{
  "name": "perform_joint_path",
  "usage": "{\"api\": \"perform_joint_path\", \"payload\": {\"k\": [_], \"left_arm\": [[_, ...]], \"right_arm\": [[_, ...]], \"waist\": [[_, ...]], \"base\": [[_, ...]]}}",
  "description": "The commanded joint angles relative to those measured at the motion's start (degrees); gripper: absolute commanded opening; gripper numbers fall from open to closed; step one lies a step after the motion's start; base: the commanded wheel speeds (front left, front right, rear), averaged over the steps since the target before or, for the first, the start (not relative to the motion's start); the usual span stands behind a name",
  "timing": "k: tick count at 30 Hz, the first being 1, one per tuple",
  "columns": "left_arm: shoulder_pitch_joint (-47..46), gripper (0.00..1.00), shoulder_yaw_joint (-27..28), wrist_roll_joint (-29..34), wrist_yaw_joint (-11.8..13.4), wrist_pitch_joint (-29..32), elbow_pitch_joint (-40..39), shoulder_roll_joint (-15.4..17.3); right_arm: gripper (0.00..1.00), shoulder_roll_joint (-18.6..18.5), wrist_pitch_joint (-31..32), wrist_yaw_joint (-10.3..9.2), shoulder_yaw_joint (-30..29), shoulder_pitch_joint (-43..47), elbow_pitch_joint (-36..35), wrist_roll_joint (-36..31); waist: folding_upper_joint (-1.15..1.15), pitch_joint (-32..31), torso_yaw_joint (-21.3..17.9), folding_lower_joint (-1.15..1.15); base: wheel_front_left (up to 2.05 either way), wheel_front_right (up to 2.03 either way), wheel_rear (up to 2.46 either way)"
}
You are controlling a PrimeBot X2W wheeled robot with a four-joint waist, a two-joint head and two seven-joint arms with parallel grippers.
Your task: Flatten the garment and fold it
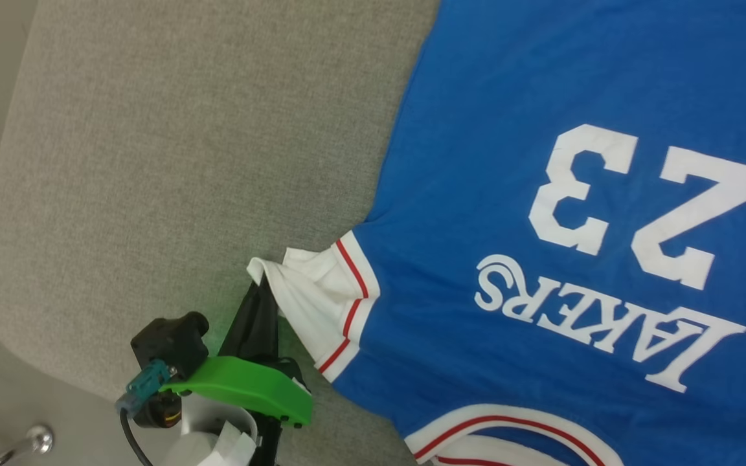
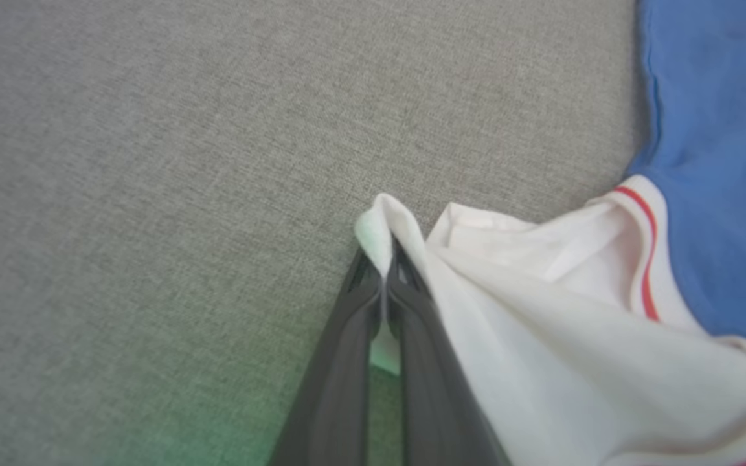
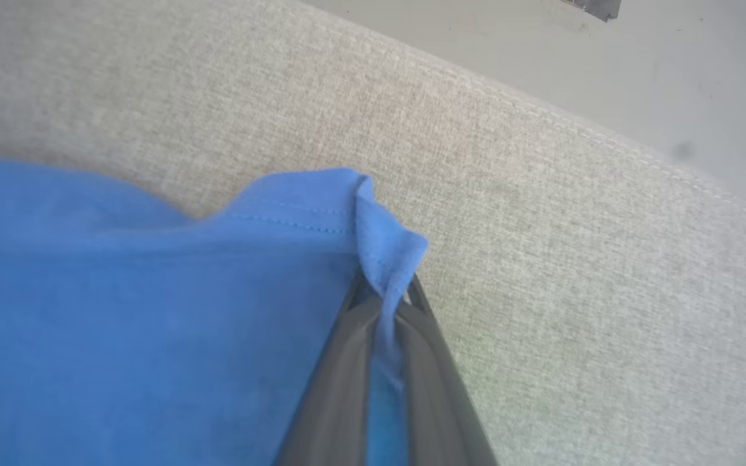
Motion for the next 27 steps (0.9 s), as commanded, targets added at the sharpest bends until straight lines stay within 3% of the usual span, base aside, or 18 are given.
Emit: {"api": "perform_joint_path", "payload": {"k": [1,4,9,17,22,27], "left_arm": [[-0.6,0.0,0.3,-0.1,0.3,1.0,1.4,0.8],[-1.0,0.0,0.6,0.0,0.4,1.8,1.9,1.9],[-0.9,0.0,0.8,-0.1,0.6,3.4,2.3,3.2],[1.4,0.0,1.0,-0.7,1.5,6.2,2.2,5.3],[3.0,0.0,1.2,-1.3,2.1,7.4,1.8,6.1],[4.0,0.0,1.2,-1.7,2.4,8.1,1.8,6.5]], "right_arm": [[0.0,0.4,-1.2,-0.06,-0.5,1.3,-0.5,0.6],[0.0,1.8,-7.1,-0.06,-2.1,1.8,-2.6,2.7],[0.0,0.5,-13.1,-0.06,-2.4,5.9,-5.3,6.0],[0.0,0.5,-16.1,-0.06,-6.3,24.8,-13.9,12.0],[0.0,5.0,-15.0,-0.06,-10.9,41.9,-20.5,13.9],[0.0,11.4,-14.0,-0.06,-12.3,56.4,-22.5,14.9]], "waist": [[0.0,-3.1,-2.2,-0.01],[0.0,-7.7,-5.1,-0.01],[0.0,-14.1,-9.5,-0.01],[0.0,-23.0,-16.9,-0.01],[0.0,-25.9,-19.9,-0.01],[0.0,-27.6,-21.0,-0.01]], "base": [[0.0,0.0,0.0],[0.0,0.0,0.0],[0.0,0.0,0.0],[0.0,0.0,0.0],[0.0,0.0,0.0],[0.0,0.0,0.0]]}}
